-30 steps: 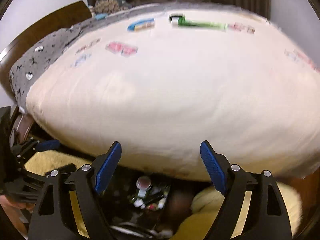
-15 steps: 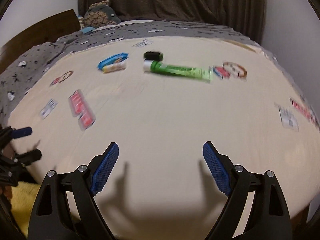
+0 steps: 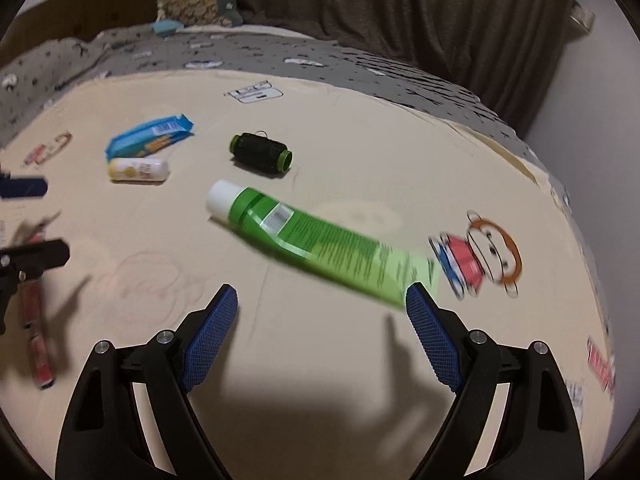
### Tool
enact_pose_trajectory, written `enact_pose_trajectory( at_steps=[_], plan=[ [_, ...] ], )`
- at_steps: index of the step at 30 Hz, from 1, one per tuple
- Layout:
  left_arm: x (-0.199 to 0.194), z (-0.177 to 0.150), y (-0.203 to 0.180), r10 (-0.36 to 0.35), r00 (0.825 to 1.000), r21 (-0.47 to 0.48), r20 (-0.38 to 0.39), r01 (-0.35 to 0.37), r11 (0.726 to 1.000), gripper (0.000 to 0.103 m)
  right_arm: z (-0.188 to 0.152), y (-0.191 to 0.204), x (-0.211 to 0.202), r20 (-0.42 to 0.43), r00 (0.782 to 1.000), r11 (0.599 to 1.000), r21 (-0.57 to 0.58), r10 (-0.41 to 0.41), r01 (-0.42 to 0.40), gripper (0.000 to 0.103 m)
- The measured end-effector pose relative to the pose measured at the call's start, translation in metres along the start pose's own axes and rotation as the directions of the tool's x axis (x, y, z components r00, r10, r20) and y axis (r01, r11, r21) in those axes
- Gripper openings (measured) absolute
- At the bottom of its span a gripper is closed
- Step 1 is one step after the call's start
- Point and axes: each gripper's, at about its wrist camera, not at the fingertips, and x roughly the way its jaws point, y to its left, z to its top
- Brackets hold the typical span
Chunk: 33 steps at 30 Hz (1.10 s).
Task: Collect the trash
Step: 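Grasp the yellow-capped white tube with the left tool while the right tool grasps the green tube, then lower both tubes into the bin and open both tools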
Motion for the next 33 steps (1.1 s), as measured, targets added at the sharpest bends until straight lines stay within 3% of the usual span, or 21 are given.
enact_pose_trajectory(
  at_steps=[8,10,15,17,18,22,27,33],
  plan=[
    [0.048,0.033,0.001,-0.025,0.999,0.074,-0.026,0.027,0.997,0.084,0.022,-0.007,0.032,-0.034,0.999,0.999,-0.027,0.039,-0.04,0.083],
    [0.059,0.037,0.005,-0.007,0.999,0.086,-0.031,0.01,0.996,0.08,0.027,-0.01,0.04,-0.045,0.996,0.997,-0.026,0.072,-0.074,0.075],
    [0.074,0.046,0.017,-0.09,0.995,0.051,-0.044,0.092,0.994,0.06,0.036,-0.009,0.05,-0.054,0.989,0.99,-0.019,0.137,-0.139,0.048],
    [0.075,0.049,0.019,-0.093,0.995,0.041,-0.042,0.095,0.995,0.039,0.039,-0.003,0.049,-0.055,0.989,0.989,-0.044,0.139,-0.141,0.034],
    [0.075,0.052,0.021,-0.102,0.994,0.028,-0.046,0.103,0.994,0.034,0.04,0.001,0.048,-0.058,0.988,0.988,-0.057,0.14,-0.144,0.027],
    [0.074,0.055,0.019,-0.109,0.993,0.026,-0.052,0.11,0.994,0.026,0.04,0.007,0.043,-0.072,0.986,0.987,-0.057,0.147,-0.152,0.012],
    [0.065,0.047,0.005,-0.099,0.994,0.079,-0.042,0.102,0.992,0.023,0.034,0.009,0.036,-0.086,0.982,0.984,-0.05,0.167,-0.171,0.009],
    [0.052,0.035,-0.004,-0.108,0.993,0.074,-0.037,0.111,0.991,0.022,0.021,0.01,0.014,-0.07,0.978,0.979,-0.027,0.199,-0.201,0.009]
  ],
)
